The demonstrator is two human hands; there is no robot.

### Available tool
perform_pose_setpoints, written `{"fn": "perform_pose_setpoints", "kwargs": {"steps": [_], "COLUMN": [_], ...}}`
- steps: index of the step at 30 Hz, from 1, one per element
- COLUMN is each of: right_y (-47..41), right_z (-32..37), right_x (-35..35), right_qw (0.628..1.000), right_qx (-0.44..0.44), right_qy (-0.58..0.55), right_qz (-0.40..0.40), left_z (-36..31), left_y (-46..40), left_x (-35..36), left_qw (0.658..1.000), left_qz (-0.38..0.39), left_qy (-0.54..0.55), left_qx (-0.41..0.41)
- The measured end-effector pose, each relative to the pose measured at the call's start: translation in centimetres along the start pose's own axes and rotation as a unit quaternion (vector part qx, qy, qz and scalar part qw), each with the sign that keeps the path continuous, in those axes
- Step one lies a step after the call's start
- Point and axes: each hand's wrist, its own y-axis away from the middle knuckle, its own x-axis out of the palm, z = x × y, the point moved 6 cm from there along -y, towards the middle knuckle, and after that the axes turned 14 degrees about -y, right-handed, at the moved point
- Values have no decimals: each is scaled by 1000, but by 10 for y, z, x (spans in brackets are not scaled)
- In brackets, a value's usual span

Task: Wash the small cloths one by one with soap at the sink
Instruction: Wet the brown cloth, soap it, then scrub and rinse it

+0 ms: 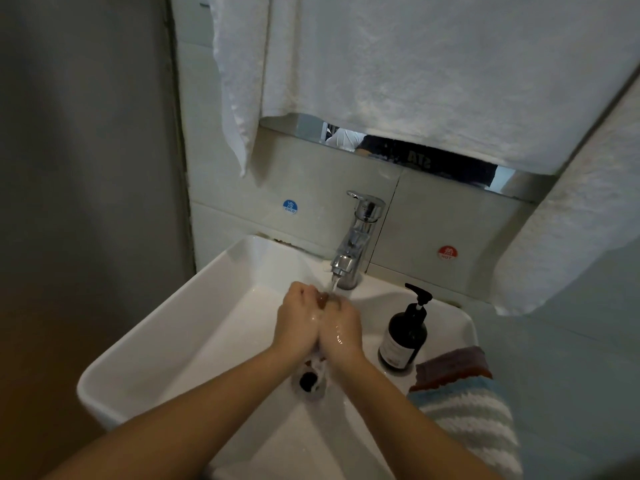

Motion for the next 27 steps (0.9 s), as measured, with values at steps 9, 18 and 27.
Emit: {"fn": "perform_pose_setpoints", "kwargs": {"steps": [9, 18, 27], "right_y": [43, 57, 77], "right_z": [6, 31, 5], "right_x": [-6, -15, -5], "right_qw": [993, 986, 988], "right_qx": [-79, -142, -122], "right_qy": [75, 77, 90], "right_qz": [39, -33, 19], "left_z": [4, 9, 2], "left_y": [-22, -20, -23], "left_x": [6, 33, 8], "left_qw": [1000, 987, 999], "left_qz": [14, 69, 3], "left_qy": [11, 143, 35], "left_qx": [5, -38, -10]}}
